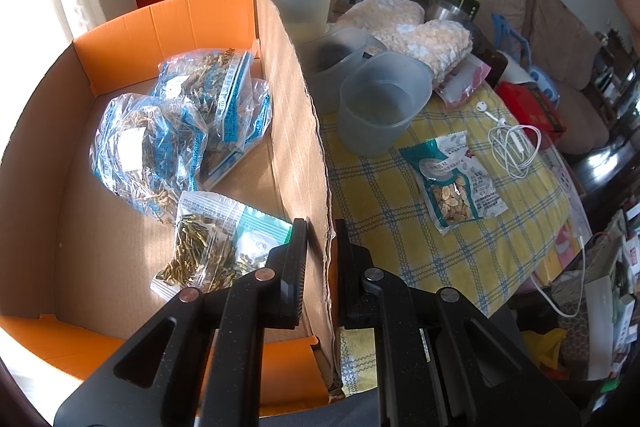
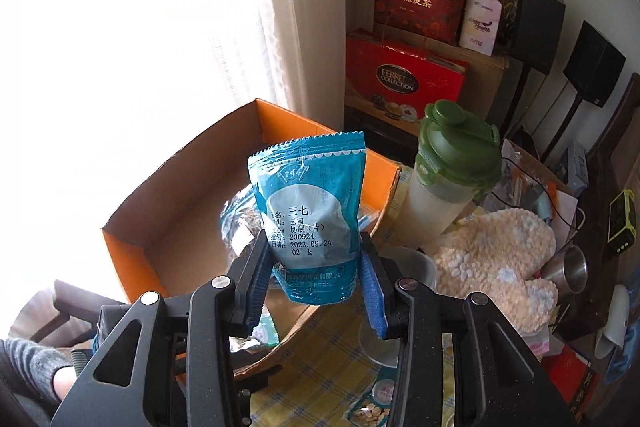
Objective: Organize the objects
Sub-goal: 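Carry the blue sachet into the cardboard box and release it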
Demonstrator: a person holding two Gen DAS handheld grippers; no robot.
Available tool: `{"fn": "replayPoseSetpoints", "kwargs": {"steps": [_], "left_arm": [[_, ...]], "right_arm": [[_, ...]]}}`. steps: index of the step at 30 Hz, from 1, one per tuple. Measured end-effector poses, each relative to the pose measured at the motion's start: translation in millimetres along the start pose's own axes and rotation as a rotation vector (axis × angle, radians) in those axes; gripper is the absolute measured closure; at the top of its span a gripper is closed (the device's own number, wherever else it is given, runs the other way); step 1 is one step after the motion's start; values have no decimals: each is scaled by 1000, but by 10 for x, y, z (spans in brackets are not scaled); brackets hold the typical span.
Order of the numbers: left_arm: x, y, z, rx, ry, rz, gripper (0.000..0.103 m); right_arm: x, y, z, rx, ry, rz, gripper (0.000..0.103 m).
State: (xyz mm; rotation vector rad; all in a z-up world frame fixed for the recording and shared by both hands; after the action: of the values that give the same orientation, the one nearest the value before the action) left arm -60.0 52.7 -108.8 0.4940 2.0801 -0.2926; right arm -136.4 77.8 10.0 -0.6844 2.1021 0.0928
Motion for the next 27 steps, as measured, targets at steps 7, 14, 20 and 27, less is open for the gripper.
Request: {"fn": "replayPoseSetpoints", "kwargs": {"steps": [7,14,20,27], "left_arm": [[0,0,2,1,0,0,92],[0,4,2,1,-1,0,92],[0,4,2,1,-1,-1,92],[-10,7,10,2,-2,-2,92]], "right_arm": [[44,-333,-114,-81,-16,-46,53],[33,-491,-159,-52,-22,-151,22],[-25,-310,-156,-4,-12,-118,22],[-90,0,-108,53,-8,-69,22]]}}
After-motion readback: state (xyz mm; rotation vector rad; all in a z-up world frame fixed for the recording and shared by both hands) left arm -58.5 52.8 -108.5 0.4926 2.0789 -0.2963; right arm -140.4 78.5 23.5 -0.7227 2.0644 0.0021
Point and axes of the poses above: each gripper's, at about its wrist camera, not at the fingertips, and x roughly the way its jaws point, y to its right, z to its underside, the point moved 3 cm from there along x, roughly the way its jaws point, and after that the axes turned 13 degrees about x, right-handed, at the moved point
